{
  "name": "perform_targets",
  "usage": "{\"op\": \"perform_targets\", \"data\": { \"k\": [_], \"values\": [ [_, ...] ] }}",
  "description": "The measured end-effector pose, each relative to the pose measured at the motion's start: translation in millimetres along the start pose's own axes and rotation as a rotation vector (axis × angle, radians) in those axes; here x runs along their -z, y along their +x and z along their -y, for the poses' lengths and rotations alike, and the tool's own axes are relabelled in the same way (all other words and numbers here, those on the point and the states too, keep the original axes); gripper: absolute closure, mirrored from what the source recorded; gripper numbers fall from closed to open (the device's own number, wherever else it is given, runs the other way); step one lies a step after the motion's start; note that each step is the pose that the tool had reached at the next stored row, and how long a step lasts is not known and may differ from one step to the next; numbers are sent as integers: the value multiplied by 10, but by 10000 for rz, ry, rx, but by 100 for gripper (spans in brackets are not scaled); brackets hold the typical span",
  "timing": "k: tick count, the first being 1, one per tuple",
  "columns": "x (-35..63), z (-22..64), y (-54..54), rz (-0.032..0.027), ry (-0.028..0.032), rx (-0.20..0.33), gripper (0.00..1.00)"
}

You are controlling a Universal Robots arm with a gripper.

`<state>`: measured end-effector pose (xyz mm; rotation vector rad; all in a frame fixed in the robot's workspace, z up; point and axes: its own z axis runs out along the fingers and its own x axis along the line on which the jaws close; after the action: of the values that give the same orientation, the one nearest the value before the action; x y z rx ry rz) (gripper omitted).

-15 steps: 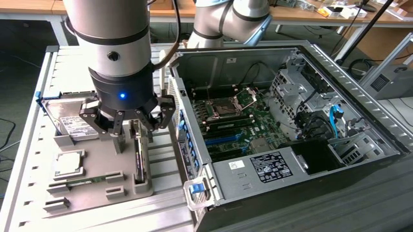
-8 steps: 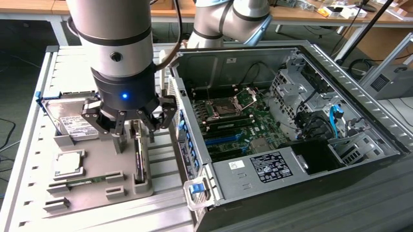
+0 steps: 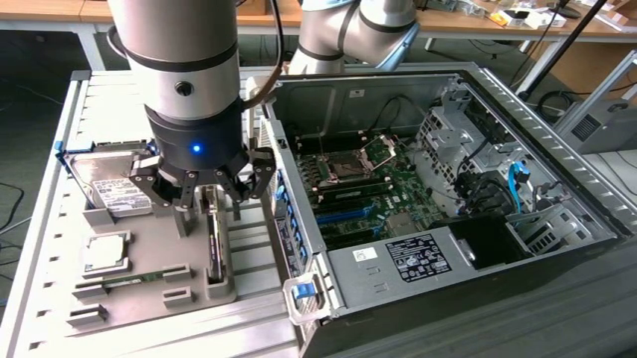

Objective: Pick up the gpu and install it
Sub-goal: 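Pick up the gpu and move the gpu toward the slot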

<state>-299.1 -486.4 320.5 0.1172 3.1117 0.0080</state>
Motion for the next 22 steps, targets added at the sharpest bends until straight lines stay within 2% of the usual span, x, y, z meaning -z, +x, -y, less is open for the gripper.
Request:
{"op": "perform_targets", "data": {
  "k": [11, 22],
  "values": [
    [-13, -7, -36, -1, 1, 1, 46],
    [-29, -8, -48, 5, 68, 2, 46]
  ]
}}
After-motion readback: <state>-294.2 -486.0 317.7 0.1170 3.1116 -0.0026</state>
